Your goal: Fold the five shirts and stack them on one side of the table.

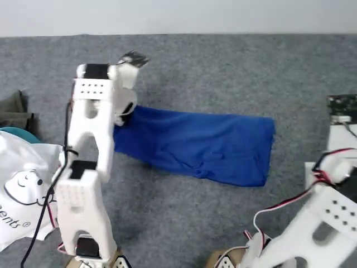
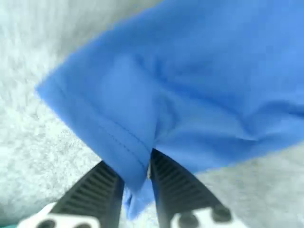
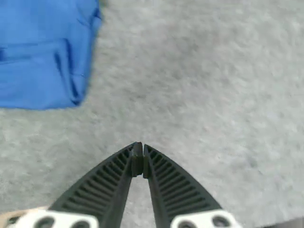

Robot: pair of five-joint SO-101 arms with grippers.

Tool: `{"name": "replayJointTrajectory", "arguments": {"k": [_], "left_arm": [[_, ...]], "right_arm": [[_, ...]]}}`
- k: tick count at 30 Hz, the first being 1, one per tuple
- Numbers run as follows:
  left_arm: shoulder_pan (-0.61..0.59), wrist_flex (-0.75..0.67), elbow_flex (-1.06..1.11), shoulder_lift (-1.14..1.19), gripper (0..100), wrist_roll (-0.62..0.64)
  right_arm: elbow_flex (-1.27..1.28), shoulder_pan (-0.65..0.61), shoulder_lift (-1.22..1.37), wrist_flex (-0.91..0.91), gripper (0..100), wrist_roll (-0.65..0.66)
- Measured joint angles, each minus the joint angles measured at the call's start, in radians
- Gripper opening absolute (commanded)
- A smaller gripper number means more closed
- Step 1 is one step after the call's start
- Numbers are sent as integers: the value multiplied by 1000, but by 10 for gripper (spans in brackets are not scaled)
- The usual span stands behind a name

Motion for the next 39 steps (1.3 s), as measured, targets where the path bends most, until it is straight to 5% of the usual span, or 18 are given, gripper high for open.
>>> {"name": "replayJointTrajectory", "arguments": {"k": [7, 17, 26, 39], "left_arm": [[250, 2, 18, -158, 5, 37], [539, 3, -141, -9, 5, 137], [672, 3, -508, 235, 5, 183], [740, -3, -755, 373, 5, 252]], "right_arm": [[44, 157, 0, -40, 10, 121], [229, 373, 0, -157, 10, 256], [239, 453, 0, -176, 10, 322], [239, 456, 0, -176, 10, 324]]}}
